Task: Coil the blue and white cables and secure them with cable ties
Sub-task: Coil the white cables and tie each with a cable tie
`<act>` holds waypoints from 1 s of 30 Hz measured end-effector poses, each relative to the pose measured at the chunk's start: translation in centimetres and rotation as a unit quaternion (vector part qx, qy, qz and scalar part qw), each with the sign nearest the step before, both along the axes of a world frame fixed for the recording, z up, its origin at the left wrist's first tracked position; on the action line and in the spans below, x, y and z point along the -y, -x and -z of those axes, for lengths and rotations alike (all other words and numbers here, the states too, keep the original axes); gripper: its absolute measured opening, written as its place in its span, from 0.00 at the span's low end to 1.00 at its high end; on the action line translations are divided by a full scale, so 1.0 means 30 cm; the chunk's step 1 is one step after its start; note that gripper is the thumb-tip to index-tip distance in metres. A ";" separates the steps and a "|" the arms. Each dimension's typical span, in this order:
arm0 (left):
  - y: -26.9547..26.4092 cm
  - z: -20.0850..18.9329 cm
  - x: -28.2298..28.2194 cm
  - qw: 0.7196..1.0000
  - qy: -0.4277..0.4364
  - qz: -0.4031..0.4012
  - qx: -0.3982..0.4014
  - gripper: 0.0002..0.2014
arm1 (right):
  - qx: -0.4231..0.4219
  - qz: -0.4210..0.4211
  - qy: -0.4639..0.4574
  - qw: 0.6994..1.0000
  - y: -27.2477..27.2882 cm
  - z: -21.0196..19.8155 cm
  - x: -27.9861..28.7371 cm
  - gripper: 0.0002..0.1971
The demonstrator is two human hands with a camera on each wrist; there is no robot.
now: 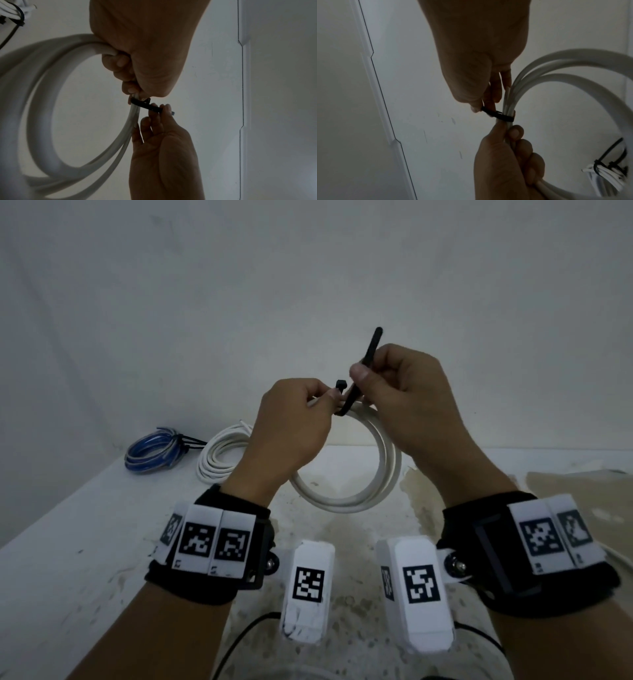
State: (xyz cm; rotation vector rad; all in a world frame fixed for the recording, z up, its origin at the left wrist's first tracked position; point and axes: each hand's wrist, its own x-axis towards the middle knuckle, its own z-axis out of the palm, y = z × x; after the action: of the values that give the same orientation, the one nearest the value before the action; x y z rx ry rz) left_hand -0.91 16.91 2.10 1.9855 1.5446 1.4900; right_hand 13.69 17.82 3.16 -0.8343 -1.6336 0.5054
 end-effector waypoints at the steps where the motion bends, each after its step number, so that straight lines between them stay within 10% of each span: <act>1: -0.004 0.003 0.000 1.000 0.001 -0.001 -0.002 0.11 | 0.012 0.011 0.003 1.000 0.002 0.002 -0.005 0.07; 10: -0.019 0.021 -0.006 1.000 0.003 -0.015 -0.024 0.11 | 0.134 0.065 0.033 0.988 0.007 0.004 -0.020 0.18; 30: 0.024 0.015 -0.016 0.999 0.019 -0.046 0.010 0.12 | 0.132 0.059 -0.012 0.989 0.006 0.009 0.001 0.06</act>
State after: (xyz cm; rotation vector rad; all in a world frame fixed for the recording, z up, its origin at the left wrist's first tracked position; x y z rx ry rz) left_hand -1.64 17.40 1.65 1.8985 1.6634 1.4978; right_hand 13.53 17.79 2.90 -1.0059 -1.8136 0.3013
